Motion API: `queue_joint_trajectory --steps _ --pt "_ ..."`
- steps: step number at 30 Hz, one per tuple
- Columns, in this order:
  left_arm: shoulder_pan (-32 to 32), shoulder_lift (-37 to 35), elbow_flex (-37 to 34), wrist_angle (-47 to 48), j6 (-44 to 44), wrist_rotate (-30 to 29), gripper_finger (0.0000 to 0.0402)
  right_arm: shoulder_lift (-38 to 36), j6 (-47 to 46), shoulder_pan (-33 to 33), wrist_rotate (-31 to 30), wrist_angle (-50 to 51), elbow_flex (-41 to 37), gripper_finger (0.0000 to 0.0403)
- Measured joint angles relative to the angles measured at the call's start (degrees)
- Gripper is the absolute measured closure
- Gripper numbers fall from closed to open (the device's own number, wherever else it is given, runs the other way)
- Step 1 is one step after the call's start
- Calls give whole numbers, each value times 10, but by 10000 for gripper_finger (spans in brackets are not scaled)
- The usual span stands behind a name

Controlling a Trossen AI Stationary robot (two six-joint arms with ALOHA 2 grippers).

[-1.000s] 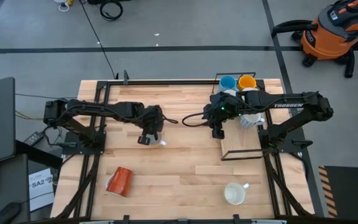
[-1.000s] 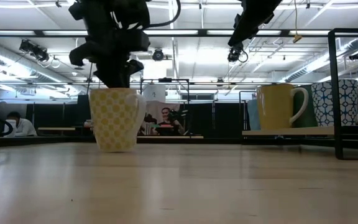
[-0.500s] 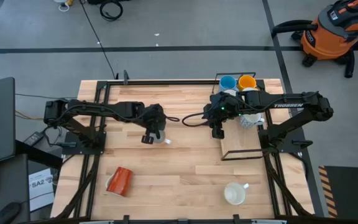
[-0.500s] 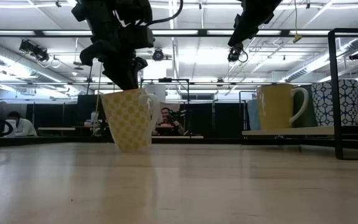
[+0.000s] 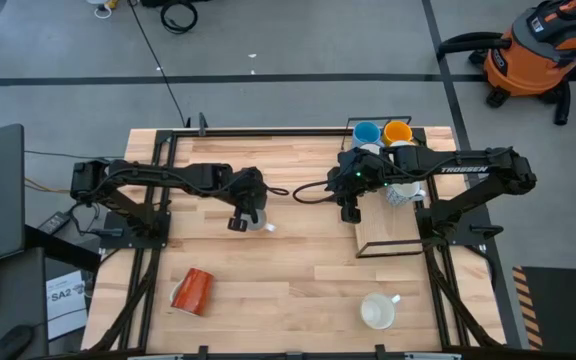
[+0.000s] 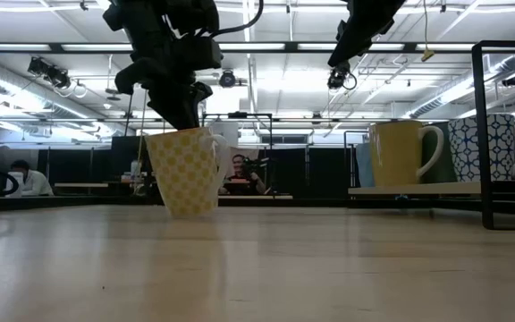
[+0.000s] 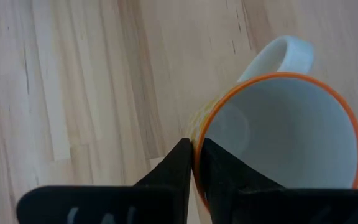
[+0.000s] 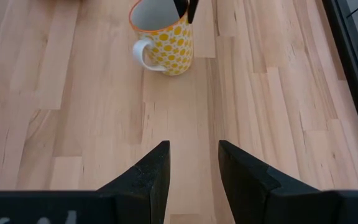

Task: Place coffee mugs
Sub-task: Put the yellow patterned mug on the shelf

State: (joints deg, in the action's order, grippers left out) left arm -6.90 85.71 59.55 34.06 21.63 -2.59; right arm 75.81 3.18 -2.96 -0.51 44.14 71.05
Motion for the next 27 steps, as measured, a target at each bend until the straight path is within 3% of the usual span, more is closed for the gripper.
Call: queue_joint_trajectory --steps 27 --pt "0 3 0 -50 2 -2 362 0 0 0 0 0 0 262"
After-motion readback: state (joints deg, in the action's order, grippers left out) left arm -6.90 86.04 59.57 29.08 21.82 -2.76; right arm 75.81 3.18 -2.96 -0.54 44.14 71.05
